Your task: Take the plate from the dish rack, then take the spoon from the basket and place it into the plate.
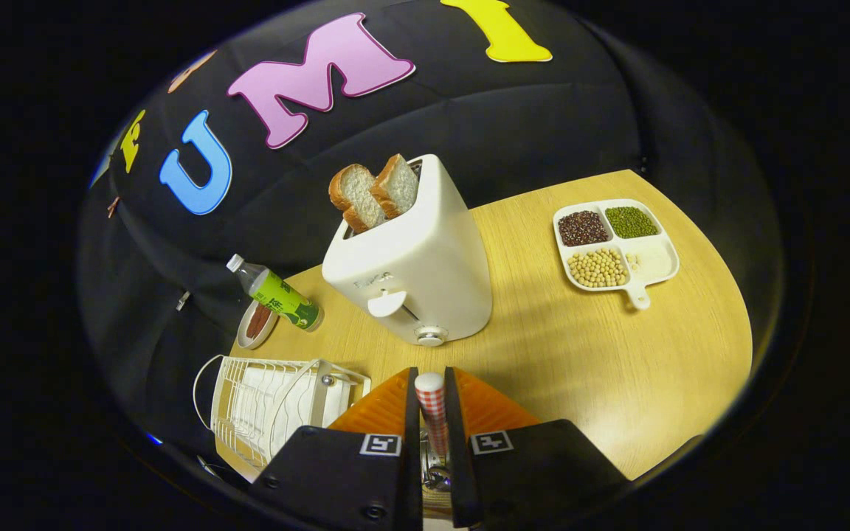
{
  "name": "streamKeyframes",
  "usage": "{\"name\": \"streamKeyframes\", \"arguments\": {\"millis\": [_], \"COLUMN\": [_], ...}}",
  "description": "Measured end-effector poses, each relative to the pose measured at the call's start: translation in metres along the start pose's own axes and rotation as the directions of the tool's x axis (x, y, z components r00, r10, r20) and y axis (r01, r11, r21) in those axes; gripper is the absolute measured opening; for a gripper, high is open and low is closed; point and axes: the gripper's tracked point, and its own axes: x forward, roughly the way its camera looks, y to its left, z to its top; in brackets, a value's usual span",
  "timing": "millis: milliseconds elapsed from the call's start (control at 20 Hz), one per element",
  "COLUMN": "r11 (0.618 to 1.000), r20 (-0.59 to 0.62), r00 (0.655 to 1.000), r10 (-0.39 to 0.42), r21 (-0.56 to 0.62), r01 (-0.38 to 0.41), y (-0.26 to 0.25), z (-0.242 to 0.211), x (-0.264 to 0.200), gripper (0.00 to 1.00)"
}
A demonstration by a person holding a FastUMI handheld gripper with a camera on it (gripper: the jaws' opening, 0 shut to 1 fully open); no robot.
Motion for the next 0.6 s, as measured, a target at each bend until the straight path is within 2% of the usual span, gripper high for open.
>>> {"name": "streamKeyframes", "arguments": {"millis": [100, 450, 600], "r11": [1.0, 0.996, 0.995], "r20": [0.0, 0.108, 0.164], "r00": [1.0, 0.992, 0.983], "r10": [-0.003, 0.073, 0.08], "r21": [-0.011, 0.05, 0.045], "r01": [0.003, -0.079, -0.088], "y": [-0.001, 0.011, 0.009], "z": [0.001, 0.044, 0.067], "x": [-0.009, -0.042, -0.065], "gripper": [0.15, 0.15, 0.15]}}
